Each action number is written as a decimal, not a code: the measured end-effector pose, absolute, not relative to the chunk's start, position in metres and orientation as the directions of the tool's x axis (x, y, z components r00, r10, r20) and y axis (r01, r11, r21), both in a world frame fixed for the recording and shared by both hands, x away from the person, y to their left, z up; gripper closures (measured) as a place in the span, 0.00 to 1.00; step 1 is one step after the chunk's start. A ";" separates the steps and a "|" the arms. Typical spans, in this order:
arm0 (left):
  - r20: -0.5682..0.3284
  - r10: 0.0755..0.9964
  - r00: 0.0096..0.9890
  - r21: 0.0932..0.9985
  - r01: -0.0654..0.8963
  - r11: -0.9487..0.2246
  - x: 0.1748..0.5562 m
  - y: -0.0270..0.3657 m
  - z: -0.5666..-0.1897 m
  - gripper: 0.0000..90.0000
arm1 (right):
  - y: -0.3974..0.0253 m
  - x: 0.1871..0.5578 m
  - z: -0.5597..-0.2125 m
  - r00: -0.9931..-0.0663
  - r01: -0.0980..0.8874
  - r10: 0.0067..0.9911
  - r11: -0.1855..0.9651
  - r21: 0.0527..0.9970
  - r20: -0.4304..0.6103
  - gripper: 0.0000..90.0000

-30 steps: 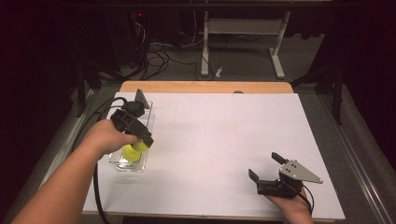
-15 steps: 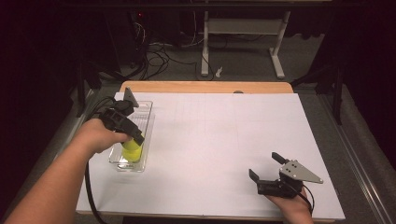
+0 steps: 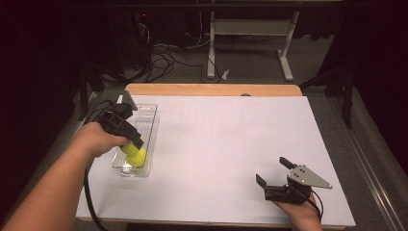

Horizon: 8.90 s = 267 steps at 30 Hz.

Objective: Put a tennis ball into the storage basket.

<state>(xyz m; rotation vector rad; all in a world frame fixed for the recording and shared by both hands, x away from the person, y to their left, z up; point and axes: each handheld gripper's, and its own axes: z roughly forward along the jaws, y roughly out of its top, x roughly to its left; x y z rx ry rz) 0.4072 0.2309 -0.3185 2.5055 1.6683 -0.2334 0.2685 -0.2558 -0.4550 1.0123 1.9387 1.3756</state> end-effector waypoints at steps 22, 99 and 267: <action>-0.186 0.919 0.349 0.029 0.936 -0.350 0.438 0.234 -0.306 0.30 | -0.257 0.269 -0.456 -0.563 0.264 0.826 0.190 0.946 -0.009 0.00; -0.150 0.939 0.309 0.009 0.950 -0.311 0.474 0.234 -0.363 0.29 | -0.254 0.268 -0.457 -0.577 0.267 0.817 0.198 0.943 -0.008 0.00; -0.195 0.604 0.772 0.820 0.467 -0.332 0.298 0.158 -0.437 0.01 | -0.259 0.262 -0.447 -0.548 0.239 0.836 0.138 0.961 0.016 0.00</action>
